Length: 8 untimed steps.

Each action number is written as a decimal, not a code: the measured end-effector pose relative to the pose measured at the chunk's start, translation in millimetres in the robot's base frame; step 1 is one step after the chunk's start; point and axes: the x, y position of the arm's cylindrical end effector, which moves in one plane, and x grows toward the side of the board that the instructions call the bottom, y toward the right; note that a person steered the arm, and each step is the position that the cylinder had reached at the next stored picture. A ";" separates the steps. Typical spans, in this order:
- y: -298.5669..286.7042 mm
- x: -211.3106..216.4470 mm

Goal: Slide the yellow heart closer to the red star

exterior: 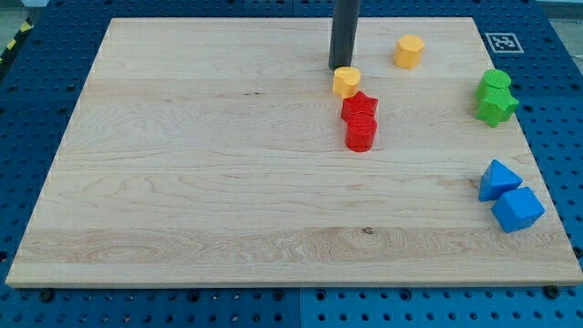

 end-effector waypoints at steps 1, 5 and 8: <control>-22.7 0.8; -13.1 13.9; 5.6 23.5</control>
